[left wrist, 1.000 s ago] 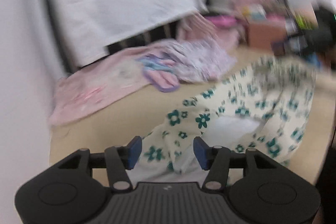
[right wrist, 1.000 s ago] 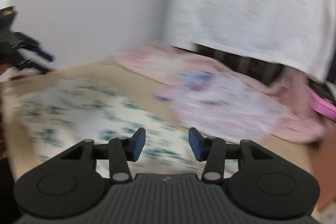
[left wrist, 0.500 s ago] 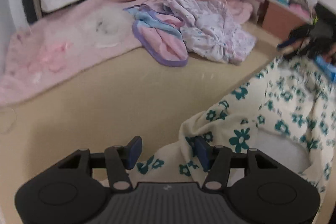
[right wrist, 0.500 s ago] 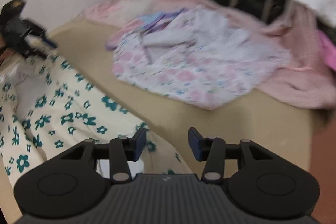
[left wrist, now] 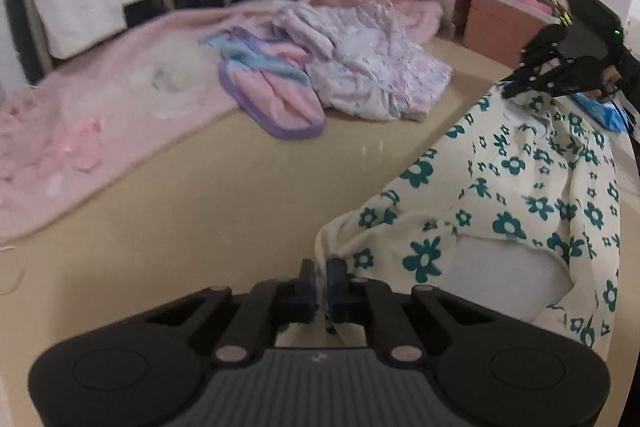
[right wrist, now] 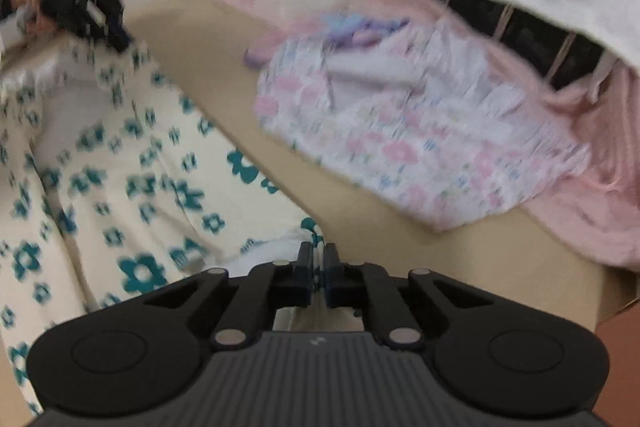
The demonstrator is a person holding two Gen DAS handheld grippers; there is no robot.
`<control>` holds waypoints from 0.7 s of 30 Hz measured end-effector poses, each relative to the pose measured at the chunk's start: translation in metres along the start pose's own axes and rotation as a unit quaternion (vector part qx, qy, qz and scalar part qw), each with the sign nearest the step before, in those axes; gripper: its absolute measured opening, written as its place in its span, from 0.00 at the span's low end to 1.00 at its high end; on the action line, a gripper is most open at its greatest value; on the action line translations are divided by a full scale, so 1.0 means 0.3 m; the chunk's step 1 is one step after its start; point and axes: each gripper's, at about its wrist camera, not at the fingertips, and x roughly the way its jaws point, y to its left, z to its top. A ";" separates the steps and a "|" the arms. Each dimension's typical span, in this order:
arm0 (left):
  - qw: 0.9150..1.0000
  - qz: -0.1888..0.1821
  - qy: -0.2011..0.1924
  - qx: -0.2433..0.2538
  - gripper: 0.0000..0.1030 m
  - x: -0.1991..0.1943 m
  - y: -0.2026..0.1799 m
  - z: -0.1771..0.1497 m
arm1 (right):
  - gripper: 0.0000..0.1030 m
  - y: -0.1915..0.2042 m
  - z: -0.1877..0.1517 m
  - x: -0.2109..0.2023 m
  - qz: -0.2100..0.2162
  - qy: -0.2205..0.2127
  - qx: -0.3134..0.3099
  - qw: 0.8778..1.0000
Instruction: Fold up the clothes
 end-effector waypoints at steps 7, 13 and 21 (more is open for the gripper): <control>0.986 0.101 -0.098 0.085 0.04 -0.216 -0.196 -0.069 | 0.05 0.094 -0.038 -0.206 -0.055 -0.082 -0.027 0.995; 0.979 0.124 -0.089 0.136 0.04 -0.258 -0.398 -0.269 | 0.05 0.273 -0.222 -0.293 -0.080 -0.091 -0.044 0.992; 0.992 0.089 -0.066 0.059 0.09 -0.326 -0.376 -0.372 | 0.13 0.322 -0.278 -0.327 -0.049 -0.066 -0.014 0.996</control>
